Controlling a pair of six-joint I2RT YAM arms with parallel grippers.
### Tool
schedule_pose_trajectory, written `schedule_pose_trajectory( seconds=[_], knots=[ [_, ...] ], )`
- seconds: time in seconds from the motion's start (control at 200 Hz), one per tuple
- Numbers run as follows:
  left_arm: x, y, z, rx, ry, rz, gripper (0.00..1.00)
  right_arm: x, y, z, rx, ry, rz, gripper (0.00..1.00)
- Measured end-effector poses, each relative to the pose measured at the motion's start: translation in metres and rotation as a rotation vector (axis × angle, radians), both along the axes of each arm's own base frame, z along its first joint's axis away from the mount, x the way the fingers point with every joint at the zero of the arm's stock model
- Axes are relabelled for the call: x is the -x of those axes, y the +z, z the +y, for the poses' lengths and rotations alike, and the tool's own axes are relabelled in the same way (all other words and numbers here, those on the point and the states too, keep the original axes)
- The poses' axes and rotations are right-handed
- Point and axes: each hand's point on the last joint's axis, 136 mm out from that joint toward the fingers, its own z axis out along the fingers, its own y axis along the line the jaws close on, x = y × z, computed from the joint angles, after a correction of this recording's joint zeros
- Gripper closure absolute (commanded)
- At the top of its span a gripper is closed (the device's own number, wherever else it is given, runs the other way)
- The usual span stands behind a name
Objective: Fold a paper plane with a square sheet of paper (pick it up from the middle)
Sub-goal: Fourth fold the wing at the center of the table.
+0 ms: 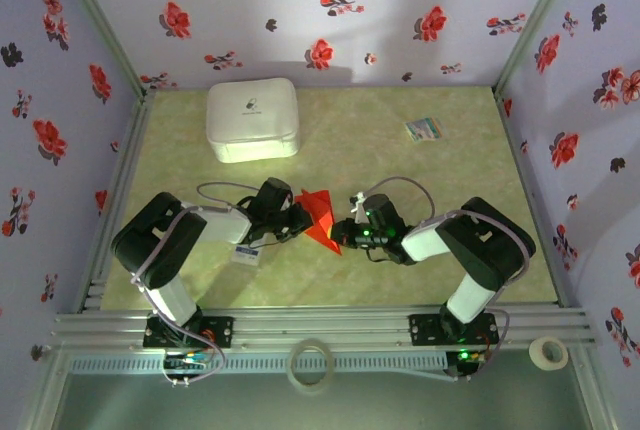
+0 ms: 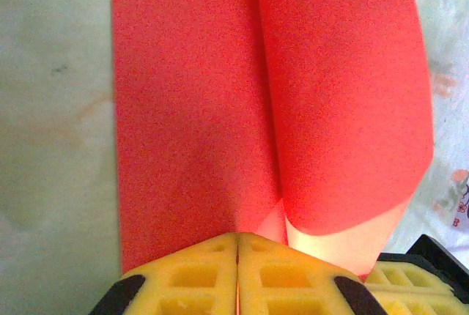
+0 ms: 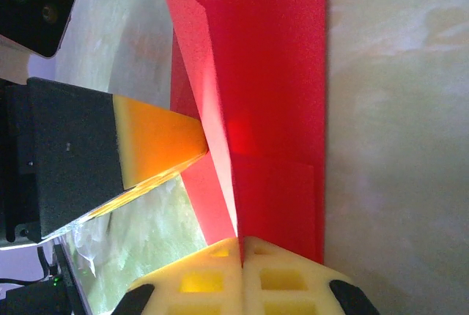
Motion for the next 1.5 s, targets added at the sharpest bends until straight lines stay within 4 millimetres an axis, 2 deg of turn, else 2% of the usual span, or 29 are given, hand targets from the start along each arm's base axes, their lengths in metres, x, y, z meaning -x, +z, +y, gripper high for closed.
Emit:
schedule_pose_trajectory(
  seconds=[0.415, 0.65, 0.935, 1.09, 1.24, 1.505],
  knots=[
    [0.000, 0.000, 0.000, 0.000, 0.000, 0.000, 0.92, 0.000, -0.003, 0.001, -0.029, -0.008, 0.028, 0.96],
    [0.000, 0.003, -0.001, -0.008, -0.015, -0.011, 0.88, 0.000, -0.002, 0.000, -0.046, -0.015, 0.043, 0.97],
    [-0.012, 0.033, -0.013, 0.051, -0.037, -0.088, 0.89, 0.000, -0.003, 0.000, -0.067, -0.014, 0.076, 0.95],
    [-0.017, 0.042, -0.023, 0.085, -0.053, -0.108, 0.90, -0.001, -0.003, 0.000, -0.086, -0.013, 0.097, 0.94],
    [-0.023, 0.034, -0.030, 0.088, -0.060, -0.103, 0.91, -0.001, -0.003, -0.001, -0.101, -0.014, 0.120, 0.94],
    [-0.022, 0.014, -0.030, 0.062, -0.059, -0.071, 0.91, -0.001, -0.003, 0.000, -0.127, -0.009, 0.153, 0.94]
  ],
)
